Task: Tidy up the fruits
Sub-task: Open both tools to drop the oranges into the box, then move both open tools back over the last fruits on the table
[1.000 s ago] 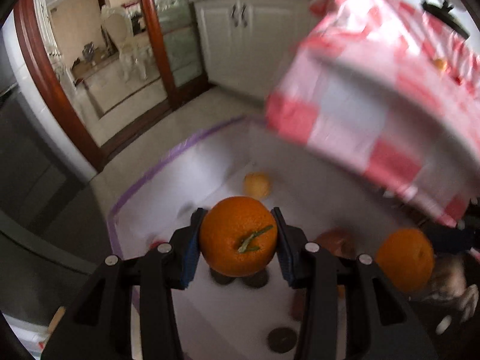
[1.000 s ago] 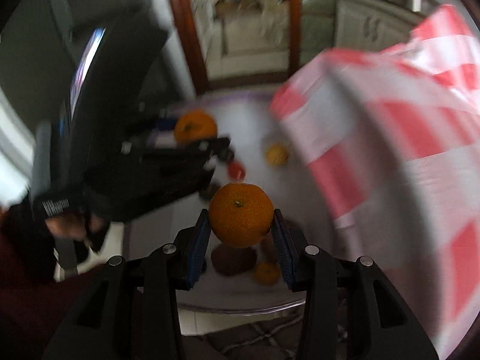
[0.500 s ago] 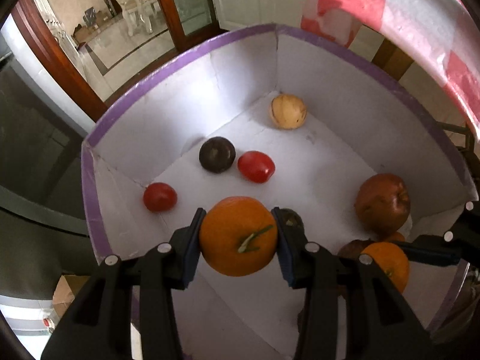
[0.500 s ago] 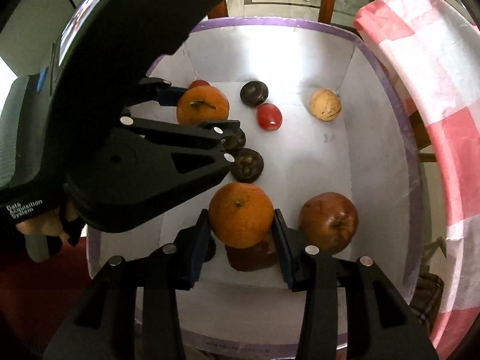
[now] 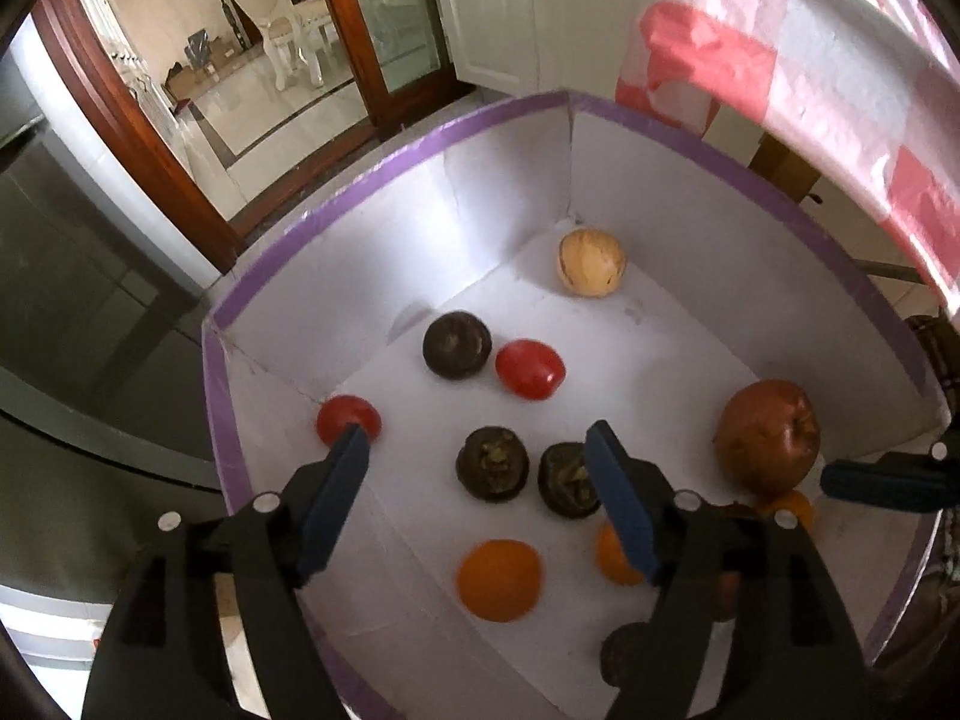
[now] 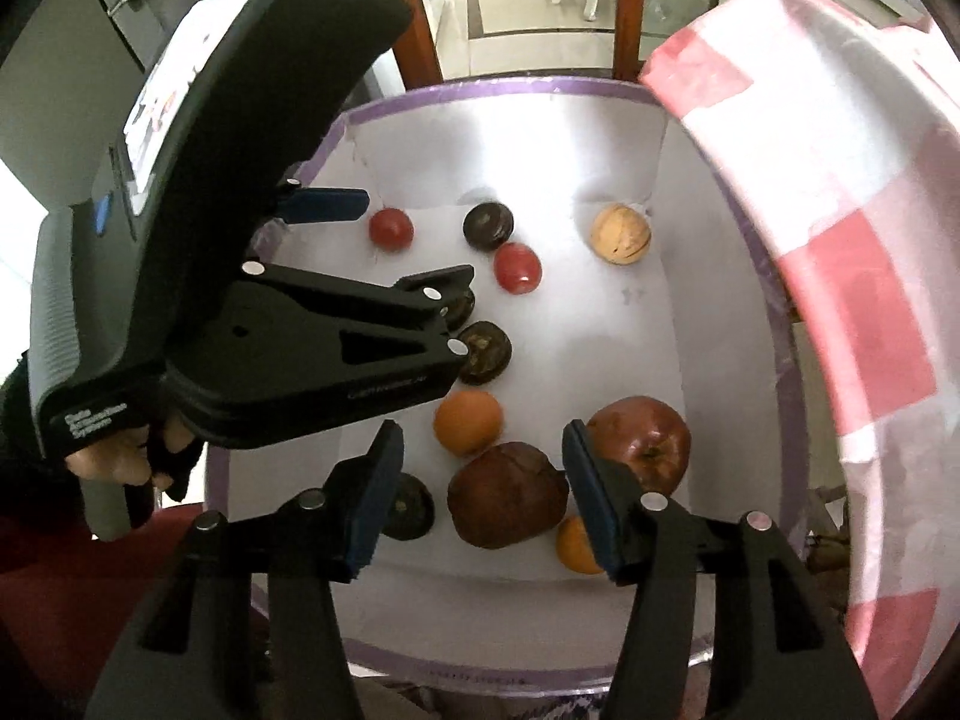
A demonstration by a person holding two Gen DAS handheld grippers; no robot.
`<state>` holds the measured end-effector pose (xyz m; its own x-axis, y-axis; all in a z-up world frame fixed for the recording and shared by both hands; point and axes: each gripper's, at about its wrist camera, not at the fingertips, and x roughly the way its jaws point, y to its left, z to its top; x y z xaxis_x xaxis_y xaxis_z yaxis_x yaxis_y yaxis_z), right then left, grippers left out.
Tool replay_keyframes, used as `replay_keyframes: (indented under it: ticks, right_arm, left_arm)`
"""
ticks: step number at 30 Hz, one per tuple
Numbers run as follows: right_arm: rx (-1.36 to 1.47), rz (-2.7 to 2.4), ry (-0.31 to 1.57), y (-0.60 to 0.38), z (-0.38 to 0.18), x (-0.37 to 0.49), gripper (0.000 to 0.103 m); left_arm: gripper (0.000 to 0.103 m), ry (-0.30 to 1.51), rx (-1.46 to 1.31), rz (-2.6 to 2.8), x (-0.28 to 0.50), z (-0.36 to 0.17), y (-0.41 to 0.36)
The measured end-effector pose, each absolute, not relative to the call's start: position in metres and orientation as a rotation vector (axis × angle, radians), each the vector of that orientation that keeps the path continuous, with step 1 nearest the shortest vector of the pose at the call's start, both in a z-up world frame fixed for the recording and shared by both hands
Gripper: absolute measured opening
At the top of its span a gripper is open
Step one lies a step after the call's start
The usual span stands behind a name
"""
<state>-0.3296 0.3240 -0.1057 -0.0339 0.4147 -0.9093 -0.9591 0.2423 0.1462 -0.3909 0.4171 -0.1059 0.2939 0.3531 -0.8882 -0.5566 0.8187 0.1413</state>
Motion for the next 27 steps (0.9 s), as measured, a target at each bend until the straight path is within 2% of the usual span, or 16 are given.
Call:
replay_keyframes:
  ticks: [5, 8, 12, 15, 19, 24, 27]
  right_arm:
    - [-0.6, 1.253, 1.038, 0.311, -0.08, -0.324, 0.056]
    - [-0.577, 1.249, 1.01, 0.303, -0.061, -0.322, 0.057]
    - [-0.532, 1.267, 0.956, 0.289, -0.037, -0.321, 0.066]
    - [-0.527, 1.275, 0.899, 0.275, -0.019, -0.323, 0.072]
    - [-0.472, 1.259, 0.83, 0.248, 0.007, -0.315, 0.075]
    - [-0.306, 1.123, 0.725, 0.182, 0.055, -0.276, 0.08]
    - [-0.186, 0.983, 0.678, 0.128, 0.074, -0.24, 0.087]
  left_arm:
    - [0.078, 1.091, -0.183, 0.61, -0.383, -0.092, 0.414]
    - [0.085, 1.056, -0.197, 0.609, -0.38, -0.078, 0.415]
    - [0.091, 1.014, -0.126, 0.625, -0.372, -0.054, 0.406]
    - [0.091, 0.951, -0.121, 0.622, -0.366, -0.026, 0.4]
    - [0.101, 0.782, -0.183, 0.577, -0.351, 0.03, 0.389]
    - [0.101, 0.651, -0.217, 0.41, -0.3, 0.09, 0.35]
    - [0.101, 0.622, -0.231, 0.285, -0.257, 0.106, 0.312]
